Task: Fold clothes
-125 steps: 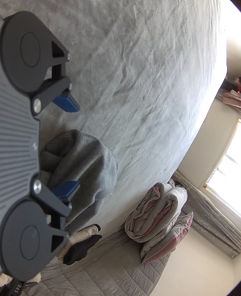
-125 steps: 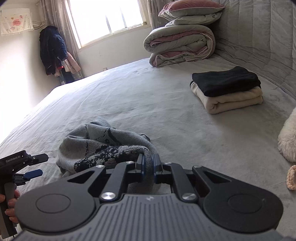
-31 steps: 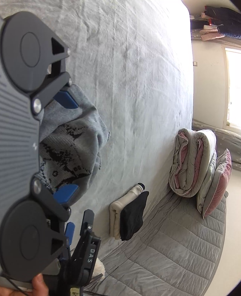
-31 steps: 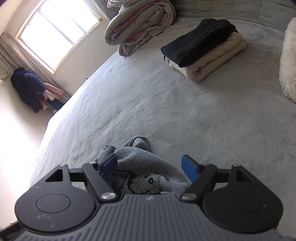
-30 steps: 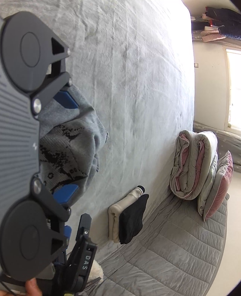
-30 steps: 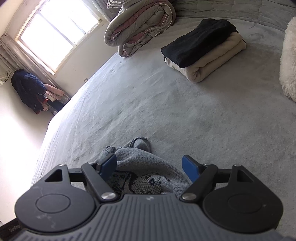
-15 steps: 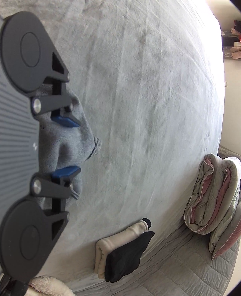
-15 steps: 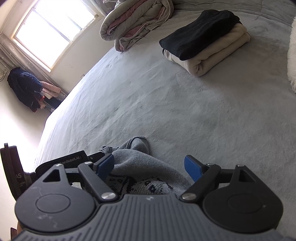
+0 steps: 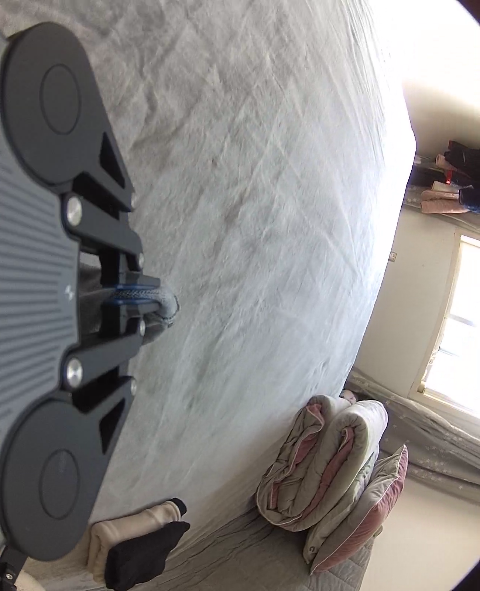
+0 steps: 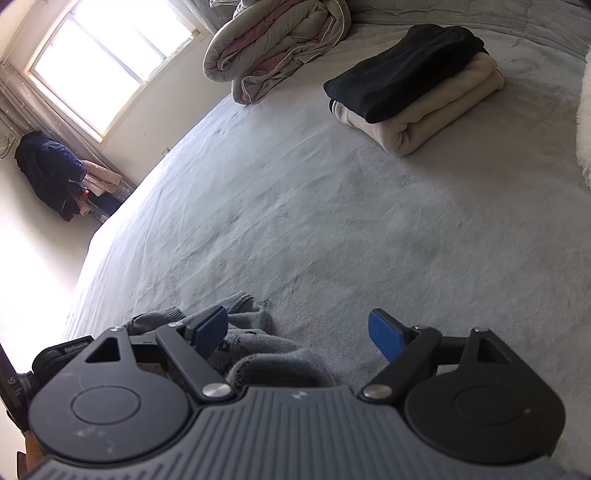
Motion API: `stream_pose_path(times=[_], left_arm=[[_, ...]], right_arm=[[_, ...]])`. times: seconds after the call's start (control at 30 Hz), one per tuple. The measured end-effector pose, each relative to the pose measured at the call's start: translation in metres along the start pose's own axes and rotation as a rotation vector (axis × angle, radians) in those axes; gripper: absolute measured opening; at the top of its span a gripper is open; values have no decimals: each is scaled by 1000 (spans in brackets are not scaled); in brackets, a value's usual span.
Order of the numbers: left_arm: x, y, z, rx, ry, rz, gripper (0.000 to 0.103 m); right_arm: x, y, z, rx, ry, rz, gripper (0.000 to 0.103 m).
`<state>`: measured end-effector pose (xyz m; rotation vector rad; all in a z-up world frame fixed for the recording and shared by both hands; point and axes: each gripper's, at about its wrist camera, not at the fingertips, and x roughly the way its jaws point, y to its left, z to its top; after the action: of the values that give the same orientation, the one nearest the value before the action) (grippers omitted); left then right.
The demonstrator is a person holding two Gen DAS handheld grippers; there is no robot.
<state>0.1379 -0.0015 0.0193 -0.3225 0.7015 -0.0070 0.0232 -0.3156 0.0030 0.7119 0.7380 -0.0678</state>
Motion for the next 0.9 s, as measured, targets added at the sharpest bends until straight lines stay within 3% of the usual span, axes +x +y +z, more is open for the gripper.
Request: stream_pose_path(times=[0.27,0.47,0.57,0.77,0.83,0.9], left_arm=[[-46,88,-16,-178,-52,44,4],[-54,149,-57,-373,38,36,4],[-50,164,-65,-472,94,-4,4],[-48,154,-64,-437,92,-39,6],[-47,152,-64,-426,89,-44,13],[-47,151,-63,-414,80,-37,26]], right_arm=[[10,12,-10,-39,31,-3,86],[28,20,-26,-44,109,28,86],[34,23,-33,-24,122,106,86],[39,30,-45,16,95,269,86],[40,31,-49,18,84,298,86],[42,32,-51,10,76,307,78]])
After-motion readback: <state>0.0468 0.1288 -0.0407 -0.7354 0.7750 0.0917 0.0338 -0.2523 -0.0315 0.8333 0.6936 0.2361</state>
